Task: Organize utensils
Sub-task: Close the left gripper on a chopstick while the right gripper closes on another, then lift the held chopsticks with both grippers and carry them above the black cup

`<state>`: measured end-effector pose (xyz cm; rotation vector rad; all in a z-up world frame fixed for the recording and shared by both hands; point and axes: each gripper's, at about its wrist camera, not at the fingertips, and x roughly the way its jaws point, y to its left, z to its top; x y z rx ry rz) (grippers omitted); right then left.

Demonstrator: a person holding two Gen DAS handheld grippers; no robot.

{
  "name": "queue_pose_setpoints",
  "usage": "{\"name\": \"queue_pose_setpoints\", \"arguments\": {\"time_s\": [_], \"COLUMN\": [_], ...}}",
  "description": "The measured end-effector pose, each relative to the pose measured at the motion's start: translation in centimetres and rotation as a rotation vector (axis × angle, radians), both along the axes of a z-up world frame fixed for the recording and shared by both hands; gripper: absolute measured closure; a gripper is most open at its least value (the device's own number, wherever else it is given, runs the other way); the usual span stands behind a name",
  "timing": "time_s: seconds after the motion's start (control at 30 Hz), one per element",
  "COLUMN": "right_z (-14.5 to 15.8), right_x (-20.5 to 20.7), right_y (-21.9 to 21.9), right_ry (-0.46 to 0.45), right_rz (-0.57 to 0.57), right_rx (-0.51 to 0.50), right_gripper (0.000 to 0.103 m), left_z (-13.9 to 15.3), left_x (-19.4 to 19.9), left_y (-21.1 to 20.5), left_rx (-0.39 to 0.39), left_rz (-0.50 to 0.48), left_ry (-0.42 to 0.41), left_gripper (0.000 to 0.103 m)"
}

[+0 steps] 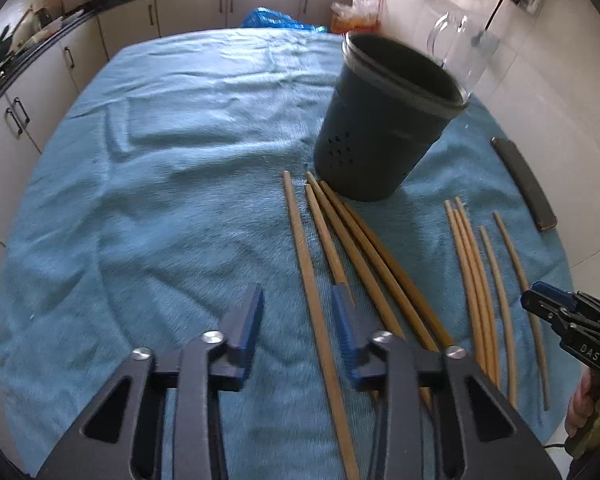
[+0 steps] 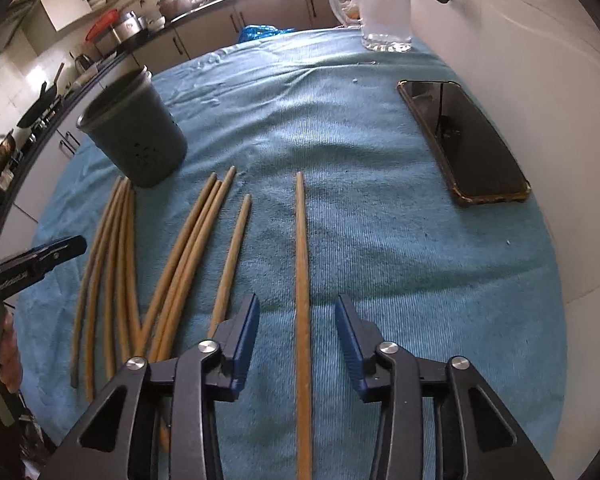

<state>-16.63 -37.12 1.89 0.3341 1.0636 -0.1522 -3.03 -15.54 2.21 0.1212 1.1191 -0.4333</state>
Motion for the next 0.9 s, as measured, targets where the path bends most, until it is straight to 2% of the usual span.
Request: {"name": "queue_pose_setpoints", "arguments": {"time_s": [0.1, 0.43, 0.67, 0.73, 0.77, 0.8, 0.9], "right_z": [-0.3, -0.2, -0.2, -0.3, -0.4, -0.4, -0.3], "right_x": [0.8, 4.2, 6.5, 6.6, 6.8, 6.8, 6.6], "right_y": [-0.1, -0.7, -1.2, -1.4, -1.5, -1.6, -2.1], "right_ry": [0.011, 0.048, 0.055, 0.046, 0.039, 0.032, 0.011], "right_rz": [0.010, 0.038, 0.025, 0.010, 0.003, -0.001, -0.015], "right_rx": [-0.012, -0.027, -0.035, -0.037, -0.037, -0.035, -0.005], "right_gripper": [0.067, 0.073, 0.074, 0.085, 0.094, 0.096, 0.097], "left_z": [-0.6, -0.6, -0.3, -0.4, -0.5, -0.6, 0.0], "left_x": [0.9, 4.6, 5.6, 5.7, 5.8, 5.7, 5.2], "left_y": [-0.3, -0.2, -0.7, -1.0, -1.1, -1.2, -0.5], "left_rx": [0.004, -0.040, -0.025, -0.027, -0.025, -0.023, -0.039], "left_rz": [0.007, 0.047, 0.034, 0.030, 0.025, 0.020, 0.034], "left_ry": [0.015, 0.090, 0.071, 0.056, 0.045, 0.034, 0.019], "left_gripper": [0.089, 0.089, 0.089, 0.089, 0.091, 0.097, 0.098]}}
